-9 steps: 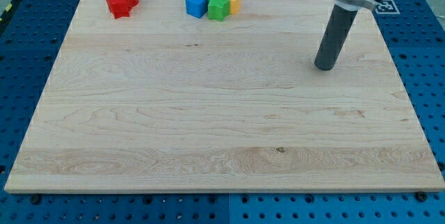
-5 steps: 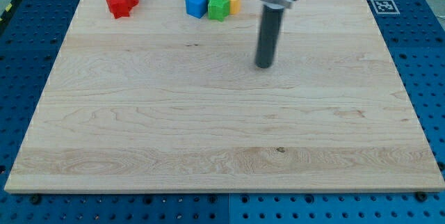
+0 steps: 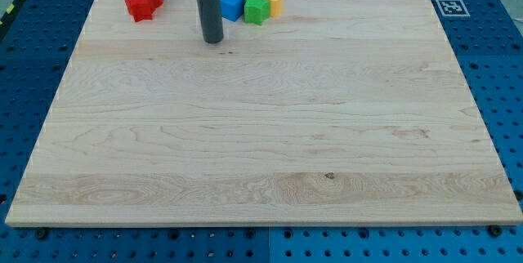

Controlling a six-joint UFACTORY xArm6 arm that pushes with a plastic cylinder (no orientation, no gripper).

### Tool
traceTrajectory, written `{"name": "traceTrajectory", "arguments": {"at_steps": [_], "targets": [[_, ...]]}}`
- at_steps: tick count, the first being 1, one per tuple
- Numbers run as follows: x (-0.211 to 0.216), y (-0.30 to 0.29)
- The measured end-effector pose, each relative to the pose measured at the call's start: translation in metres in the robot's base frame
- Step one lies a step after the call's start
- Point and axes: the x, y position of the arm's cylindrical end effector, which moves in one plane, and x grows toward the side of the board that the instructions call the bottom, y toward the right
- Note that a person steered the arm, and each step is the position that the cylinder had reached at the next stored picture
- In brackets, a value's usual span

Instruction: Separate green circle and green star from group of blocks

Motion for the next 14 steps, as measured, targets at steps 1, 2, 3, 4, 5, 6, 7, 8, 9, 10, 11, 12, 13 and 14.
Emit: {"name": "traceTrajectory", "arguments": {"at_steps": [1,2,3,4,5,6,7,8,9,10,11,12,13,14], "targets": [[-0.024,-0.024],[-0.041,-0.029],[-0.058,-0.029],[-0.086,-0.030],[-0.113,-0.030],[-0.124,-0.024],[-0.129,-0.008],[-0.129,0.021],[-0.127,0.053],[-0.114,0.058],[-0.095,0.058],[-0.077,0.060],[-0.054,0.065],[-0.030,0.081]]}}
